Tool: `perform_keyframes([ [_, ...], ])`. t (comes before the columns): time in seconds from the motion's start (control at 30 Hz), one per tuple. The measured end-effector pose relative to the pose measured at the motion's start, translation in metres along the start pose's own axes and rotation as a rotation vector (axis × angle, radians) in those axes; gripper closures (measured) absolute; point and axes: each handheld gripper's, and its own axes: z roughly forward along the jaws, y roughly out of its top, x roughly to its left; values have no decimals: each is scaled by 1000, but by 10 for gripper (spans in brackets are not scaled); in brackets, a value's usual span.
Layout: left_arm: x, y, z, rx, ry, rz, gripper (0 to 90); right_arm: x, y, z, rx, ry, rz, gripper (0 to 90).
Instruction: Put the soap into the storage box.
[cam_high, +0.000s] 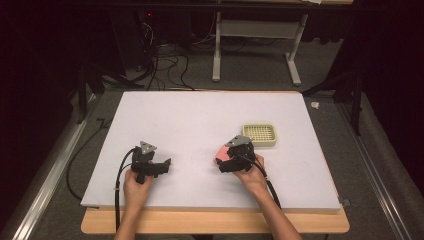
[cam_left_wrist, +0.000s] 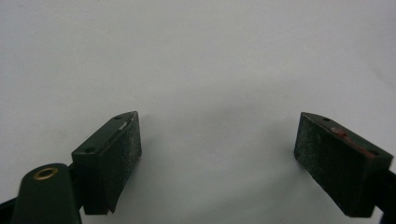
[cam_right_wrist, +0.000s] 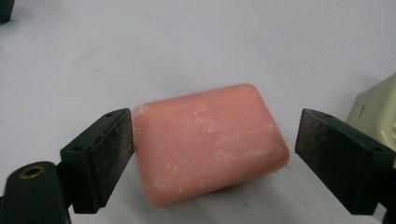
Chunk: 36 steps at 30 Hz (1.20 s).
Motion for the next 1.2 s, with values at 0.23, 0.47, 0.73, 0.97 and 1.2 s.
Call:
perform_keyframes([
  [0.23, 0, 0, 0, 0, 0, 0, 154, 0, 6, 4, 9, 8, -6, 122],
  [0.47, 0, 0, 0, 0, 0, 0, 154, 1, 14, 10, 29, 12, -20, 122],
  [0.73, 0, 0, 0, 0, 0, 0, 154, 2, 13, 18, 52, 20, -1, 122],
  [0.97, 0, 0, 0, 0, 0, 0, 154, 0, 11, 24, 79, 33, 30, 122],
  [1.2, 0, 0, 0, 0, 0, 0, 154, 1, 9, 28, 103, 23, 37, 124],
])
